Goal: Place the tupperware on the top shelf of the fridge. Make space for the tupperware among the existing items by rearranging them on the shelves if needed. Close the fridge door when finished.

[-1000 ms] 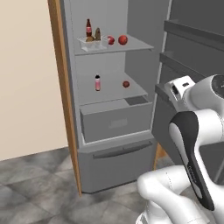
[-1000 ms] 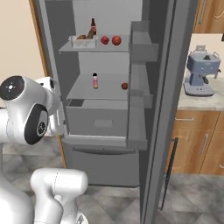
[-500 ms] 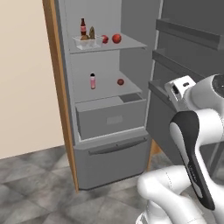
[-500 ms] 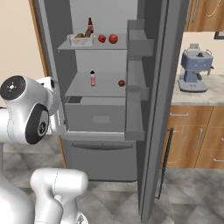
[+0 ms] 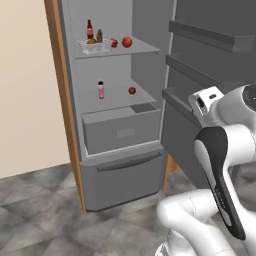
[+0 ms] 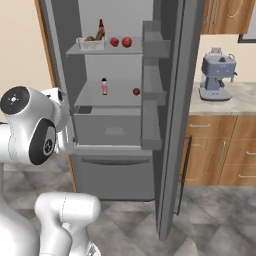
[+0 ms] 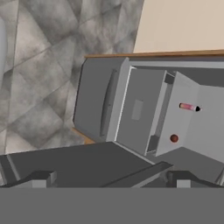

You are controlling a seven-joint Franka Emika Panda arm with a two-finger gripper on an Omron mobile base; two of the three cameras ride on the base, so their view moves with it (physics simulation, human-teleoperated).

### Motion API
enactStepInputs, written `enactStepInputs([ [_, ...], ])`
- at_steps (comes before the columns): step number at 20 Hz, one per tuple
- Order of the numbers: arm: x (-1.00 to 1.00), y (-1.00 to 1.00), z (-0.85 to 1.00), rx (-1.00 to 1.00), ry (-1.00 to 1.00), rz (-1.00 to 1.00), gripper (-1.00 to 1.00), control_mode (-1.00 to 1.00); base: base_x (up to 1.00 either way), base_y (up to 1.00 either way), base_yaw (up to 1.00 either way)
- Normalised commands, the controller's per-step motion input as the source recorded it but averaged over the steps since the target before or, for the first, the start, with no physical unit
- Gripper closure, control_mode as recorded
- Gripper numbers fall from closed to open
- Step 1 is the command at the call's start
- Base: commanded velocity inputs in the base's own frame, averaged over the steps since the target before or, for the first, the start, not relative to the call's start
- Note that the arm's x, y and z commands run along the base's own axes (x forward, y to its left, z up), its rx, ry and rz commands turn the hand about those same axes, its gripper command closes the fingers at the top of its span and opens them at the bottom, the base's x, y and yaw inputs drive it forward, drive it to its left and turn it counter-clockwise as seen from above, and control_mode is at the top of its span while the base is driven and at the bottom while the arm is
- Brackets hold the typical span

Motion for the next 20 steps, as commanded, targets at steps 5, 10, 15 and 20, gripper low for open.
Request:
enactStepInputs([
  [5,0.0,0.0,0.0,0.0,0.0,0.0,-1.0,1.0,-0.37,-0.21,-0.02],
  [10,0.0,0.0,0.0,0.0,0.0,0.0,-1.0,1.0,-0.33,-0.12,0.0],
  [15,0.0,0.0,-0.01,0.0,0.0,0.0,-1.0,-1.0,-0.03,-0.01,0.0],
  [20,-0.09,0.0,-0.03,0.0,-0.03,0.01,-1.0,-1.0,0.0,0.0,0.0],
])
